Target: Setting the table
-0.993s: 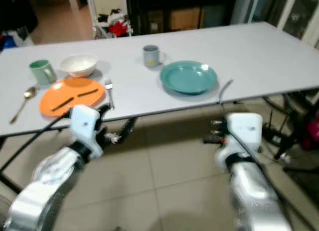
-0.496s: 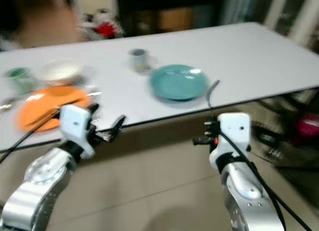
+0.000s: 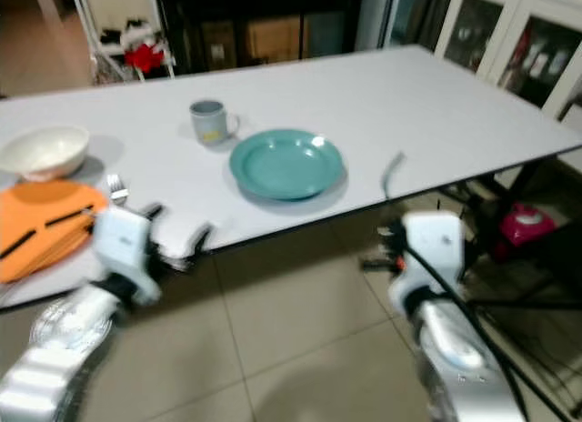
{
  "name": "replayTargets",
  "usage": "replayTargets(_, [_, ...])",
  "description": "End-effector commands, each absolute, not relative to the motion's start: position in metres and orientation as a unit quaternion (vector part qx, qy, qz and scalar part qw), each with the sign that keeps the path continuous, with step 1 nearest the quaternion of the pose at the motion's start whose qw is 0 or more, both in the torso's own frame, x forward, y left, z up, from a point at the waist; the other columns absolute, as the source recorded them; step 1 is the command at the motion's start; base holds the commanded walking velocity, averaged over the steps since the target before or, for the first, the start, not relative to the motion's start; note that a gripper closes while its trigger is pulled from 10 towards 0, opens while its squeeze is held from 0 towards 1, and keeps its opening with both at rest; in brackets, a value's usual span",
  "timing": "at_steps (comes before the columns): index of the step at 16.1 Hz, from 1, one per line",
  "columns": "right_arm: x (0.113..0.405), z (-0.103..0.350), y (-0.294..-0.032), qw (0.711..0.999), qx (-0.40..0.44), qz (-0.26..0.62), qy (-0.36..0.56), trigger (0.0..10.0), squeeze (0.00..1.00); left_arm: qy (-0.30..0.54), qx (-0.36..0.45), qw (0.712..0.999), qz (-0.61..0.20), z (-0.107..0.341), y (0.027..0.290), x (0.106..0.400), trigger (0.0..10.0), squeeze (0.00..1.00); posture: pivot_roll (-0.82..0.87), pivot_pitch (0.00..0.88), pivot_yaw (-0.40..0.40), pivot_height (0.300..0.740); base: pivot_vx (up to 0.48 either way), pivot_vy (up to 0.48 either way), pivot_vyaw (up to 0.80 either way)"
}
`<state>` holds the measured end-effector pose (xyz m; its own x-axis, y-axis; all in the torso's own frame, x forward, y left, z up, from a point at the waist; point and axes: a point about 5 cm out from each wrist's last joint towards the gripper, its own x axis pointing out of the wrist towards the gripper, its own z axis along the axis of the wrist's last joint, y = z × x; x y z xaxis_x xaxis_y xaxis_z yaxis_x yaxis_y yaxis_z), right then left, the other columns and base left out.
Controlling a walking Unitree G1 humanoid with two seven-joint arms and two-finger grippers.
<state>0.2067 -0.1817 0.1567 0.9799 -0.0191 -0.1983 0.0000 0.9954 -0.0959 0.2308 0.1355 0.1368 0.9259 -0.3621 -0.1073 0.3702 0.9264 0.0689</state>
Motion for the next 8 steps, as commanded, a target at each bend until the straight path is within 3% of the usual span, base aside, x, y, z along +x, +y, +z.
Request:
replayTargets(1, [0.2084,0.1601,-0.1782,0.995,-0.041,0.003,0.09,10.0,0.0,0.038,0.057,0.982,-0.178,0.141,0.1416,0.2324,10.0,0.0,0.02,0.0,0.027,0.74,0.281,0.0,0.0])
replayTargets(8, [0.2075,0.1609,-0.1798,0.996,-0.039,-0.003,0.086,10.0,0.0,0.029,0.054,0.979,-0.194,0.1435,0.1349,0.235,10.0,0.0,0.02,0.001,0.04,0.74,0.281,0.0,0.0])
